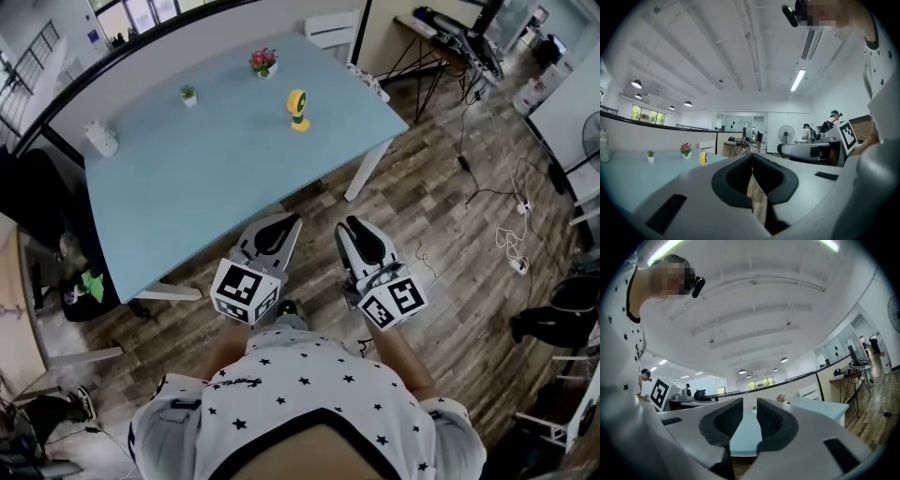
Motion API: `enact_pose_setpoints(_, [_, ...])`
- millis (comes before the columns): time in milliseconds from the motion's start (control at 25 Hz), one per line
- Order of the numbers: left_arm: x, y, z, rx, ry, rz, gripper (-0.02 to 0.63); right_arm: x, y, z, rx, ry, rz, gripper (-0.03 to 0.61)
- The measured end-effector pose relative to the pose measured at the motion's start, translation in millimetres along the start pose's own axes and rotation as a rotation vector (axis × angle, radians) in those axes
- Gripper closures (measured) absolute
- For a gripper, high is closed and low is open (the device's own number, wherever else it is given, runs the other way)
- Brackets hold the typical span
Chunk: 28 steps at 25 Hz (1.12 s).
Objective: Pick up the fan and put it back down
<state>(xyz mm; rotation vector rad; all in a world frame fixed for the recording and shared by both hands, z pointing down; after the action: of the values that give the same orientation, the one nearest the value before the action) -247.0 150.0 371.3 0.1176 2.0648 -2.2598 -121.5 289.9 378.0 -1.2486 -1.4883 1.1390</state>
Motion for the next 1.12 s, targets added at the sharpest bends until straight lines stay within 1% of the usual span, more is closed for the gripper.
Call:
enact_pose_setpoints(160, [-2, 3, 38, 0.002, 0.039, -0.019, 0.586, -38, 0, -5, 0.021, 0.020, -0.001, 0.503])
enact_pose_setpoints(280, [-1, 0, 56, 0.015, 0.063, -0.022, 0.586, -57, -3, -9, 0.023, 0.025, 0.010, 0.503])
enact_pose_setpoints(440, [-10, -8, 66, 0.075, 0.074, -0.016, 0.586, -76, -7, -23, 0.036, 0.042, 0.037, 0.503])
enact_pose_setpoints(560, [-22, -14, 70, 0.095, 0.097, -0.008, 0.586, -96, -10, -43, 0.033, 0.073, 0.050, 0.503])
enact_pose_setpoints(680, [-35, -15, 84, 0.089, 0.151, -0.005, 0.586, -124, -14, -65, 0.032, 0.119, 0.064, 0.499])
enact_pose_setpoints(920, [-65, -9, 119, 0.084, 0.299, 0.002, 0.586, -186, -16, -114, 0.017, 0.212, 0.099, 0.492])
enact_pose_setpoints(1120, [-106, -2, 137, 0.085, 0.370, 0.004, 0.586, -224, -13, -158, 0.032, 0.268, 0.135, 0.491])
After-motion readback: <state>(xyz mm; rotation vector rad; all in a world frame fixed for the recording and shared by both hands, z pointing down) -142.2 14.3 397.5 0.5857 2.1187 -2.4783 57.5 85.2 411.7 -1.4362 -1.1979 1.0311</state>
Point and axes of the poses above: the fingertips, and each gripper's own axes: x backward along the fingers, z to its left, y out of its top, the point moved 8 cm from there along x, backward along the fingers, and after that the axes turned 3 degrees about -y, right-handed, at the moved point
